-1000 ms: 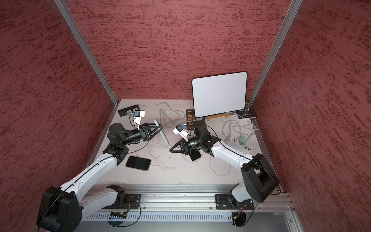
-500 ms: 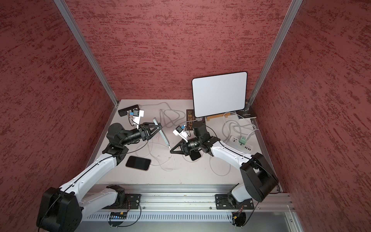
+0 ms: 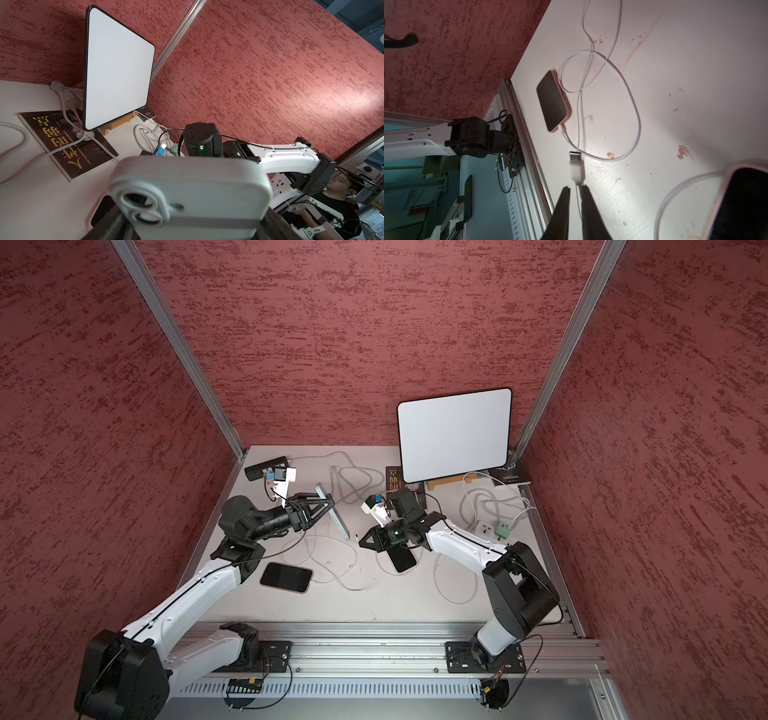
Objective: Unplug the charging cable from the phone
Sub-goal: Remove the charging cable from the phone.
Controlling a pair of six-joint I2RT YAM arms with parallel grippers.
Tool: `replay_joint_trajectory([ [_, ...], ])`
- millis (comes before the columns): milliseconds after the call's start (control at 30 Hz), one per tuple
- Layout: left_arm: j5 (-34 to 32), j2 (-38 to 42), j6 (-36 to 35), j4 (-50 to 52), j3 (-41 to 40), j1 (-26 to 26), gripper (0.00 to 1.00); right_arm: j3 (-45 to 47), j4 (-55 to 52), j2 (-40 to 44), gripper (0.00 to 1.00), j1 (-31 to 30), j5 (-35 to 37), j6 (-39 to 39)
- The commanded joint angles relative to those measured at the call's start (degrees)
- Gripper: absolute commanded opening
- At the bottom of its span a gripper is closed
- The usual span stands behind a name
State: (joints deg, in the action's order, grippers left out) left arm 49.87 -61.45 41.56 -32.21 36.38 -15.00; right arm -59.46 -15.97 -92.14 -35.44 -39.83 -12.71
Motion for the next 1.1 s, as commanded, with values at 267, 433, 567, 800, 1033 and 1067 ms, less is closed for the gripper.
replay_joint_trajectory([
  [267,2.30,-0.29,-2.57,-2.97,-0.27,0.46,0.11,-2.73,-4.21,2.96,0.51,0.95,4.78,-1.70],
  [433,4.65,-1.57,-2.80,-4.22,-0.17,0.32,0.11,-3.02,-3.72,6.55,0.73,2.56,-2.66,-0.29],
  [567,6.88,-2.09,-2.81,-6.16,-0.39,0.17,0.07,-4.05,-3.66,8.26,0.82,3.18,-7.05,0.63],
  [800,9.72,-2.01,-3.12,-7.52,-0.58,-0.21,0.07,-4.47,1.92,11.49,0.91,3.27,-17.34,-1.86],
  [1033,11.24,-2.75,-3.20,-8.63,-0.22,-1.06,0.07,-3.61,12.60,12.68,0.99,3.11,-24.21,-8.88],
  [1067,11.34,-2.86,-3.16,-8.69,-0.18,-1.22,0.08,-3.55,13.41,12.62,0.99,2.98,-24.47,-9.68],
])
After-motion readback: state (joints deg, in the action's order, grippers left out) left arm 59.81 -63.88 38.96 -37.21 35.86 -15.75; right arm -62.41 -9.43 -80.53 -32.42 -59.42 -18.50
